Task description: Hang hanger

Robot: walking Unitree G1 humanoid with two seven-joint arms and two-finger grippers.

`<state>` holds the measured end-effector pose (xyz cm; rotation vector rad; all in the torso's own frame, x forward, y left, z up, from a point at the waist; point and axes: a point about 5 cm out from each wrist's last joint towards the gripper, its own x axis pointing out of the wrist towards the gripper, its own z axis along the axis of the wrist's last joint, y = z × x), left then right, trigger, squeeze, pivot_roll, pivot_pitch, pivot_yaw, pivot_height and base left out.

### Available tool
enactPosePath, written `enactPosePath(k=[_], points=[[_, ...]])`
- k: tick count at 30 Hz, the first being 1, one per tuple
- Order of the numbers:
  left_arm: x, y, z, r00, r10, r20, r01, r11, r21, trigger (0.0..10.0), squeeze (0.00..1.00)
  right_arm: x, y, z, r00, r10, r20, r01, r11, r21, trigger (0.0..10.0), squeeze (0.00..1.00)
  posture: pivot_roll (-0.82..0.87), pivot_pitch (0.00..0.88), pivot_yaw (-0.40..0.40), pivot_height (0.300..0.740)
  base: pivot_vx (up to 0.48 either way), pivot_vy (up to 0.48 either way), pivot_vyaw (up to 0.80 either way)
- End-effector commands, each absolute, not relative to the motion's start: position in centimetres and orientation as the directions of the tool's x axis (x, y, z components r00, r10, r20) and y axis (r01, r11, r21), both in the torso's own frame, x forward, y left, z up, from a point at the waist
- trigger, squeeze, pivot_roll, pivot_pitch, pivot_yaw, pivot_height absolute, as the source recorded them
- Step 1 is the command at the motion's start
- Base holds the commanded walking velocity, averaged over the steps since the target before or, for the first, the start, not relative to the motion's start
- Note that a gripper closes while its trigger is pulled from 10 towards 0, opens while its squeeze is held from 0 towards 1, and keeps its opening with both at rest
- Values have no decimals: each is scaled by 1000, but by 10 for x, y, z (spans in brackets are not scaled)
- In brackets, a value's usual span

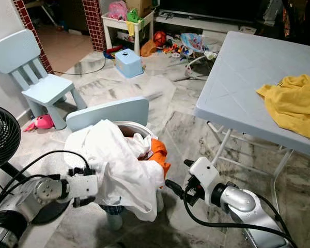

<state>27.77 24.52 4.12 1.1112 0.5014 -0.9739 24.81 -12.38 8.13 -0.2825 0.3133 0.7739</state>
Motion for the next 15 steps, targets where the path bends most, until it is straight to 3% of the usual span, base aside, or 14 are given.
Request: enactPosePath(k=[1, 15], points=[[278, 248, 38, 509, -375, -775, 852, 89, 516, 0, 0, 247, -128, 81, 679, 625, -384, -712, 688, -140, 10000, 0, -93, 94, -3, 740, 0, 0, 0], [289, 244, 41, 559, -379, -738, 817, 98, 569, 0, 0, 247, -128, 80, 688, 617, -383, -703, 697, -140, 10000, 0, -96, 91, 2, 740, 0, 0, 0]])
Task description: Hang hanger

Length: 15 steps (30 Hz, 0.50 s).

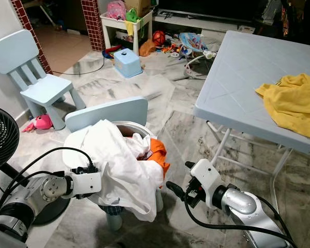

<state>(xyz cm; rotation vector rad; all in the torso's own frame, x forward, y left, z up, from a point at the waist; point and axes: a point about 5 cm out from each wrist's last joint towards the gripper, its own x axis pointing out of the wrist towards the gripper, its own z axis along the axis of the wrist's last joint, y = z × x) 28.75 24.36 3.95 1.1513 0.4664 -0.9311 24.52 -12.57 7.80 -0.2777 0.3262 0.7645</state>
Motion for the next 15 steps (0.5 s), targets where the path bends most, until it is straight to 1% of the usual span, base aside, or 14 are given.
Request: enactPosePath(k=[1, 13, 15], points=[[289, 245, 41, 560, -378, -737, 816, 101, 569, 0, 0, 247, -127, 80, 688, 616, -383, -703, 698, -140, 10000, 0, -94, 90, 3, 740, 0, 0, 0], [289, 246, 40, 568, -377, -732, 814, 123, 568, 0, 0, 248, -126, 80, 691, 616, -379, -701, 698, -143, 10000, 0, -92, 84, 4, 740, 0, 0, 0], [289, 246, 40, 573, -383, -724, 811, 144, 566, 0, 0, 249, -126, 80, 692, 616, -377, -701, 699, -144, 10000, 0, -93, 82, 2, 740, 0, 0, 0]])
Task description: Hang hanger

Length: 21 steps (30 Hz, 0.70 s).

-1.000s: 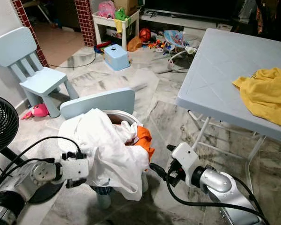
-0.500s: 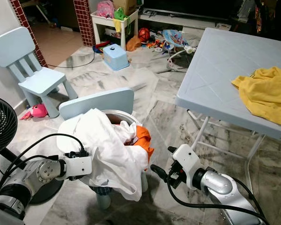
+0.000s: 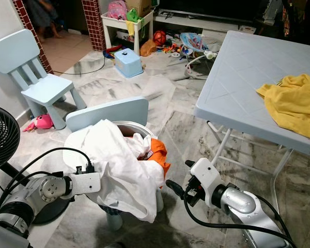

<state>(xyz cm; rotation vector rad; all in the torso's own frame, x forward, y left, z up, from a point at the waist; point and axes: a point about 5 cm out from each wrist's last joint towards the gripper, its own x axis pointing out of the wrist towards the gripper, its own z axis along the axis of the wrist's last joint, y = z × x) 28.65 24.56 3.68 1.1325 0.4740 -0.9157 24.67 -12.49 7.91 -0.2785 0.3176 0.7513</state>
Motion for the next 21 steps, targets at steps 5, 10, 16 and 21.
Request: enactPosePath(k=[5, 10, 16, 21], points=[[291, 244, 40, 583, -390, -713, 806, 168, 567, 0, 0, 251, -126, 81, 690, 619, -375, -704, 695, -149, 10000, 0, -92, 75, -3, 740, 0, 0, 0], [292, 244, 41, 596, -392, -701, 798, 192, 571, 0, 0, 252, -125, 81, 690, 620, -373, -705, 693, -151, 10000, 0, -88, 66, -4, 740, 0, 0, 0], [293, 243, 42, 611, -403, -681, 789, 243, 564, 0, 0, 254, -123, 81, 691, 622, -369, -705, 694, -149, 10000, 0, -85, 65, -1, 740, 0, 0, 0], [294, 245, 44, 644, -401, -652, 764, 301, 570, 0, 0, 254, -123, 80, 694, 619, -368, -701, 697, -149, 10000, 0, -84, 66, 5, 740, 0, 0, 0]])
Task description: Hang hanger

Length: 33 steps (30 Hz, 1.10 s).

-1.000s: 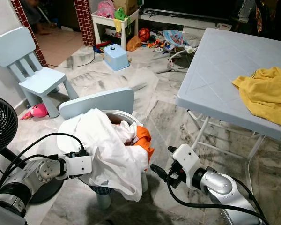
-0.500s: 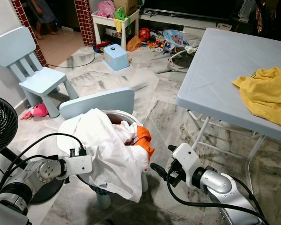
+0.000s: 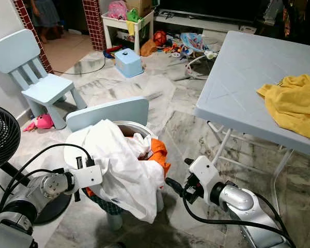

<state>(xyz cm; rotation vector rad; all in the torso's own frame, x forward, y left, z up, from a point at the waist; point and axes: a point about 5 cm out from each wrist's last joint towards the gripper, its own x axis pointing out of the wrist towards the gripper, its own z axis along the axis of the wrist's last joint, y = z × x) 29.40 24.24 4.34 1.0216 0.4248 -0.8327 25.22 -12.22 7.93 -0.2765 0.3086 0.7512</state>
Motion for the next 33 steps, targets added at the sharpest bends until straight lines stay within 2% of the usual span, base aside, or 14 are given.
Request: enactPosePath(k=[1, 7, 8, 9, 11, 12, 14, 16, 20, 21, 23, 24, 26, 33], points=[[295, 246, 46, 666, -402, -628, 746, 336, 576, 0, 0, 254, -123, 80, 696, 617, -368, -699, 699, -149, 10000, 0, -84, 66, 6, 740, 0, 0, 0], [305, 246, 65, 813, -393, -429, 582, 538, 610, 0, 0, 254, -123, 79, 704, 611, -362, -690, 708, -148, 10000, 0, -67, 64, 8, 740, 0, 0, 0], [305, 246, 65, 813, -393, -429, 582, 538, 610, 0, 0, 254, -123, 79, 704, 611, -362, -690, 708, -148, 10000, 0, -67, 64, 8, 740, 0, 0, 0], [306, 244, 71, 847, -394, -358, 531, 596, 603, 0, 0, 255, -122, 78, 705, 610, -360, -689, 709, -148, 10000, 0, -62, 65, 6, 740, 0, 0, 0], [306, 243, 73, 856, -394, -335, 516, 617, 594, 0, 0, 255, -122, 78, 706, 611, -359, -689, 709, -148, 10000, 0, -62, 65, 6, 740, 0, 0, 0], [305, 234, 80, 883, -398, -248, 467, 703, 537, 0, 0, 256, -121, 79, 710, 610, -352, -686, 712, -150, 10000, 0, -49, 64, -4, 740, 0, 0, 0], [303, 229, 83, 892, -398, -215, 450, 731, 513, 0, 0, 257, -121, 79, 712, 610, -350, -685, 713, -151, 10000, 0, -47, 63, -6, 740, 0, 0, 0], [297, 218, 90, 918, -375, -131, 394, 815, 425, 0, 0, 260, -121, 81, 717, 608, -341, -681, 715, -158, 10000, 0, -41, 62, -11, 740, 0, 0, 0], [293, 213, 94, 932, -348, -96, 358, 852, 381, 0, 0, 262, -122, 82, 722, 605, -337, -677, 718, -162, 10000, 0, -37, 61, -14, 740, 0, 0, 0], [286, 209, 99, 957, -286, -36, 282, 902, 326, 0, 0, 264, -123, 82, 731, 596, -331, -668, 725, -170, 10000, 0, -30, 60, -16, 740, 0, 0, 0], [283, 208, 100, 966, -259, -14, 250, 917, 312, 0, 0, 265, -123, 82, 735, 594, -328, -664, 727, -172, 10000, 0, -29, 59, -16, 740, 0, 0, 0], [277, 208, 101, 981, -194, 17, 181, 942, 283, 0, 0, 265, -123, 82, 741, 589, -323, -658, 732, -176, 10000, 0, -27, 56, -17, 740, 0, 0, 0], [269, 206, 99, 989, -146, 22, 136, 958, 251, 0, 0, 266, -121, 82, 745, 587, -317, -654, 735, -178, 10000, 0, -29, 55, -16, 740, 0, 0, 0], [257, 187, 99, 990, -138, 6, 133, 964, 229, 0, 0, 267, -122, 82, 763, 570, -304, -634, 752, -182, 10000, 0, -27, 39, -23, 740, 0, 0, 0]])
